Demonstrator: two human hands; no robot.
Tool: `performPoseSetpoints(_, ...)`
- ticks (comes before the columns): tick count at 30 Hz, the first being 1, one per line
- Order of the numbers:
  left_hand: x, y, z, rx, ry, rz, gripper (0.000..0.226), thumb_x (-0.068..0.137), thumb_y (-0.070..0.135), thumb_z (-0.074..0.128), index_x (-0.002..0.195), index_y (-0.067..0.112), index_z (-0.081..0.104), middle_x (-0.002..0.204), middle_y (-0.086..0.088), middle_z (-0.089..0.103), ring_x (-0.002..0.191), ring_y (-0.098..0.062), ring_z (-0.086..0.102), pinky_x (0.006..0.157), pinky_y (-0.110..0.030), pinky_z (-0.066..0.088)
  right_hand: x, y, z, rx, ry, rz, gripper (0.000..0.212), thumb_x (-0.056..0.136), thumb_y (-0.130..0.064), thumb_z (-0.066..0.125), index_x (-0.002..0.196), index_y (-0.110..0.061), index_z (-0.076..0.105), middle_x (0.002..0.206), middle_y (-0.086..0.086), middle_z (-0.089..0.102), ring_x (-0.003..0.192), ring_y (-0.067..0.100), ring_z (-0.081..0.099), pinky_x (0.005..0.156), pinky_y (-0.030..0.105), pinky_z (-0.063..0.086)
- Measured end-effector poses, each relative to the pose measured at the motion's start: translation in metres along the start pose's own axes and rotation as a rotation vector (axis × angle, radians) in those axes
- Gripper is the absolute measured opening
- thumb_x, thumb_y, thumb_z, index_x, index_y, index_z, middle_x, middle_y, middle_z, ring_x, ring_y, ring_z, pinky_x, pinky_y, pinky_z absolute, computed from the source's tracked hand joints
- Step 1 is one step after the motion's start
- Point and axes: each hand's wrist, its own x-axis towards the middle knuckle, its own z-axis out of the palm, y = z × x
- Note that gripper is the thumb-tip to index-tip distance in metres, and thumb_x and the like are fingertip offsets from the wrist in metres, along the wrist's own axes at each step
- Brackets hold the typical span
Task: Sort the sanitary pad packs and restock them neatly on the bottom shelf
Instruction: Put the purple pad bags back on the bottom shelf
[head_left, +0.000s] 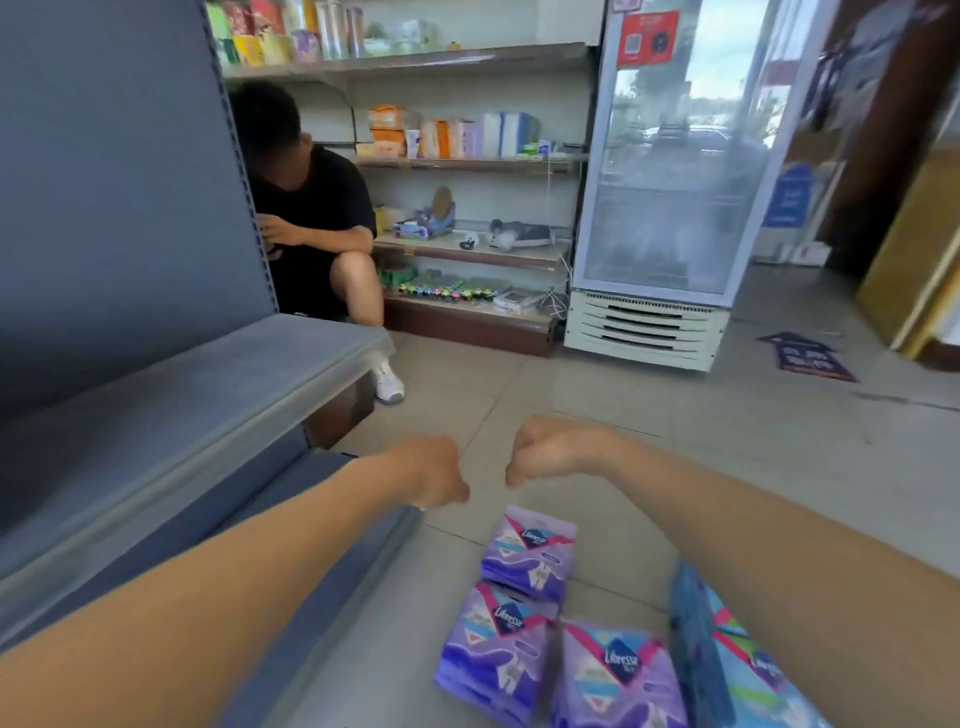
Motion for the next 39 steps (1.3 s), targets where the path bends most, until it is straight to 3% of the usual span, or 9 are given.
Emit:
performPoseSetpoints(5, 0.059, 0.044, 0.048, 0.007, -0.093, 0.065, 0.035, 0.091, 0.029, 0.057, 0.115, 0.003, 0.060, 0.115, -0.012, 0.065, 0.105, -0.026, 0.062, 0.084, -0.031, 0.047, 0.000, 0.077, 0.011, 0.070, 0.011, 0.145, 0.035, 0.081, -0.025, 0.067, 0.099, 0.005, 0.067, 0.094, 0.015, 0.066, 0.086, 0.029, 0.061, 0.072, 0.033, 0.048)
performPoseSetpoints(13, 0.150, 0.086, 0.176, 0.116, -0.279, 0.129, 0.026, 0.092, 0.020, 0.050, 0.106, 0.004, 0.064, 0.119, -0.013, 0.063, 0.098, -0.024, 0.060, 0.073, -0.025, 0.045, 0.029, 0.205, 0.092, 0.237, -0.012, 0.390, 0.025, 0.085, -0.021, 0.058, 0.065, -0.013, 0.046, 0.080, 0.010, 0.052, 0.077, 0.024, 0.049, 0.066, 0.027, 0.041)
performPoseSetpoints(16, 0.175, 0.086, 0.229, 0.074, -0.355, 0.092, 0.020, 0.091, 0.022, 0.052, 0.100, 0.008, 0.062, 0.106, -0.009, 0.063, 0.082, -0.020, 0.053, 0.057, -0.020, 0.042, 0.038, 0.246, 0.139, 0.345, -0.041, 0.503, 0.025, 0.087, -0.017, 0.056, 0.066, -0.013, 0.043, 0.079, 0.009, 0.050, 0.077, 0.025, 0.048, 0.063, 0.030, 0.041)
performPoseSetpoints(20, 0.203, 0.074, 0.284, -0.039, -0.375, 0.004, 0.021, 0.091, 0.026, 0.055, 0.105, 0.010, 0.054, 0.095, -0.006, 0.056, 0.086, -0.020, 0.056, 0.074, -0.026, 0.046, 0.044, 0.284, 0.194, 0.476, -0.066, 0.612, 0.018, 0.091, -0.015, 0.054, 0.081, -0.002, 0.050, 0.067, 0.008, 0.043, 0.058, 0.018, 0.039, 0.048, 0.024, 0.027)
performPoseSetpoints(23, 0.218, 0.068, 0.307, -0.083, -0.379, -0.051, 0.028, 0.095, 0.032, 0.051, 0.112, 0.010, 0.054, 0.106, -0.010, 0.059, 0.094, -0.024, 0.058, 0.077, -0.028, 0.045, 0.051, 0.302, 0.224, 0.542, -0.010, 0.678, 0.027, 0.091, -0.021, 0.057, 0.070, -0.007, 0.047, 0.065, 0.007, 0.044, 0.054, 0.015, 0.038, 0.048, 0.026, 0.027)
performPoseSetpoints(26, 0.228, 0.063, 0.322, -0.197, -0.396, -0.100, 0.023, 0.096, 0.033, 0.051, 0.106, 0.013, 0.049, 0.110, -0.010, 0.060, 0.090, -0.021, 0.056, 0.081, -0.028, 0.047, 0.062, 0.314, 0.245, 0.603, 0.004, 0.737, 0.026, 0.092, -0.030, 0.055, 0.096, -0.004, 0.052, 0.090, 0.011, 0.056, 0.067, 0.017, 0.050, 0.059, 0.026, 0.037)
performPoseSetpoints(30, 0.241, 0.058, 0.346, -0.385, -0.466, -0.172, 0.025, 0.095, 0.033, 0.053, 0.112, 0.014, 0.049, 0.098, -0.004, 0.060, 0.083, -0.022, 0.062, 0.072, -0.028, 0.046, 0.072, 0.327, 0.266, 0.686, 0.063, 0.833, 0.052, 0.090, -0.039, 0.057, 0.121, 0.001, 0.047, 0.116, 0.015, 0.061, 0.088, 0.020, 0.061, 0.069, 0.028, 0.045)
performPoseSetpoints(34, 0.245, 0.057, 0.368, -0.539, -0.537, -0.266, 0.035, 0.093, 0.039, 0.054, 0.114, 0.011, 0.054, 0.111, -0.007, 0.068, 0.099, -0.026, 0.066, 0.087, -0.038, 0.054, 0.075, 0.333, 0.280, 0.807, 0.109, 0.884, 0.056, 0.091, -0.045, 0.057, 0.122, 0.001, 0.048, 0.103, 0.012, 0.062, 0.064, 0.012, 0.053, 0.051, 0.022, 0.038)
performPoseSetpoints(39, 0.243, 0.055, 0.387, -0.548, -0.475, -0.190, 0.038, 0.096, 0.041, 0.047, 0.118, 0.011, 0.054, 0.116, -0.009, 0.066, 0.103, -0.026, 0.065, 0.090, -0.037, 0.053, 0.077, 0.338, 0.300, 0.896, 0.184, 0.912, 0.045, 0.087, -0.047, 0.061, 0.103, -0.005, 0.059, 0.099, 0.013, 0.069, 0.090, 0.028, 0.068, 0.079, 0.036, 0.053)
